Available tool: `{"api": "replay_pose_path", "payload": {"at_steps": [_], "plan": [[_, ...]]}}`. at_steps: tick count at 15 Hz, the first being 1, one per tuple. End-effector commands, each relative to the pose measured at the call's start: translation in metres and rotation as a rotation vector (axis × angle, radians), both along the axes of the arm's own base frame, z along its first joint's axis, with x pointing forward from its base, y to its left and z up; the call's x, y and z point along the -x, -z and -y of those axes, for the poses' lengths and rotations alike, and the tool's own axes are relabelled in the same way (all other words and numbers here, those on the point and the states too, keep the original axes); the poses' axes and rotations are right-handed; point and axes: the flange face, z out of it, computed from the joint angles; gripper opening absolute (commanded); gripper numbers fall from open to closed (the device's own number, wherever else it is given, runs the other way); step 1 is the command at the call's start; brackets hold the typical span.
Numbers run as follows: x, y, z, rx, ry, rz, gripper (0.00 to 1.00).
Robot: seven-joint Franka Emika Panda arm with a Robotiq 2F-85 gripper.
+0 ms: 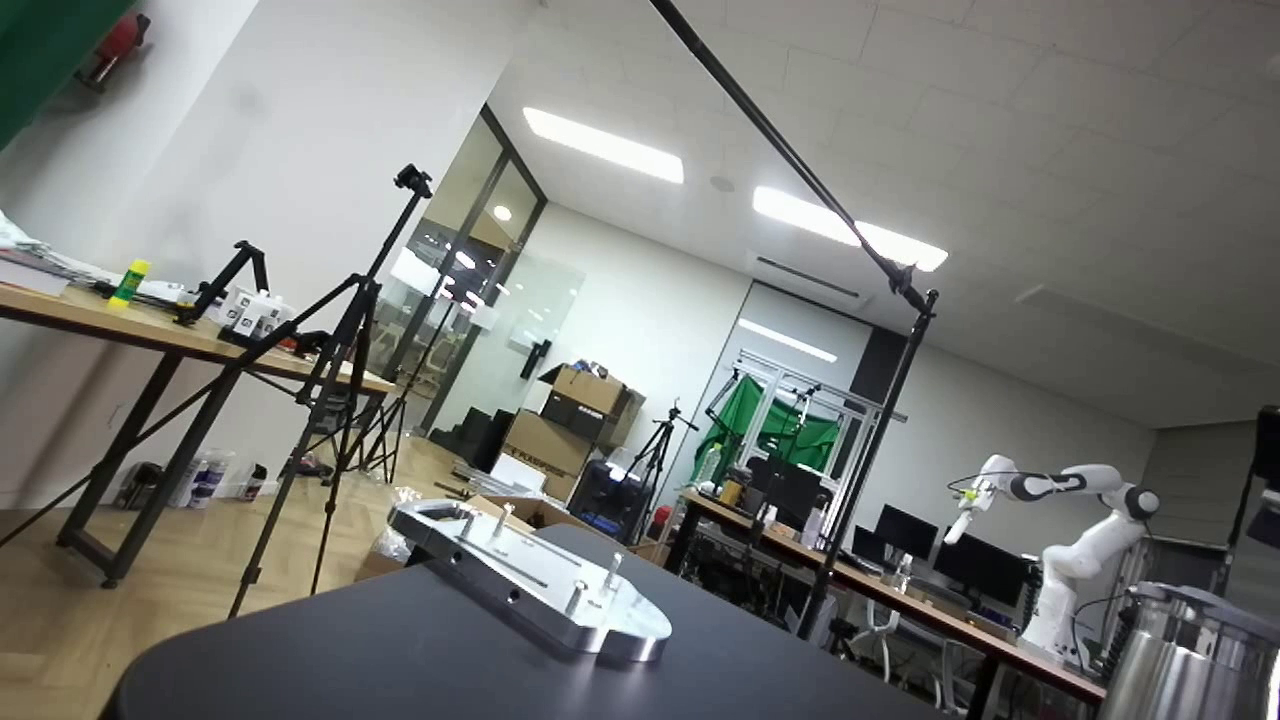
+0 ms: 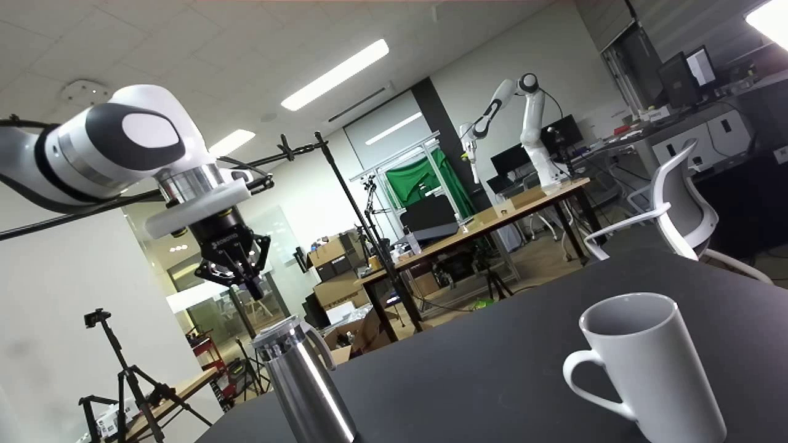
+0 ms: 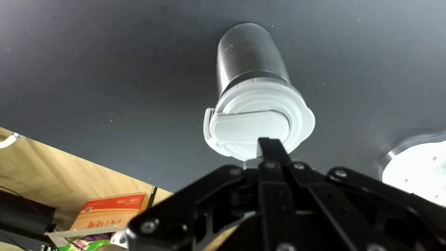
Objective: Open the cap on the silver jar
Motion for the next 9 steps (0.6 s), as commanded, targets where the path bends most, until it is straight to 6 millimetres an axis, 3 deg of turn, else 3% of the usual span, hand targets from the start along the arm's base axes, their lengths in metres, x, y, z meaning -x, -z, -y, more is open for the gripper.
{"api": "replay_pose_path", "payload": {"at_steps": [1,9], "plan": [[-0.025,0.005,-0.021,-0.003,-0.025,-0.042,0.00],[-0.046,0.040,-0.036,0.028,-0.050,-0.148,0.00]]}}
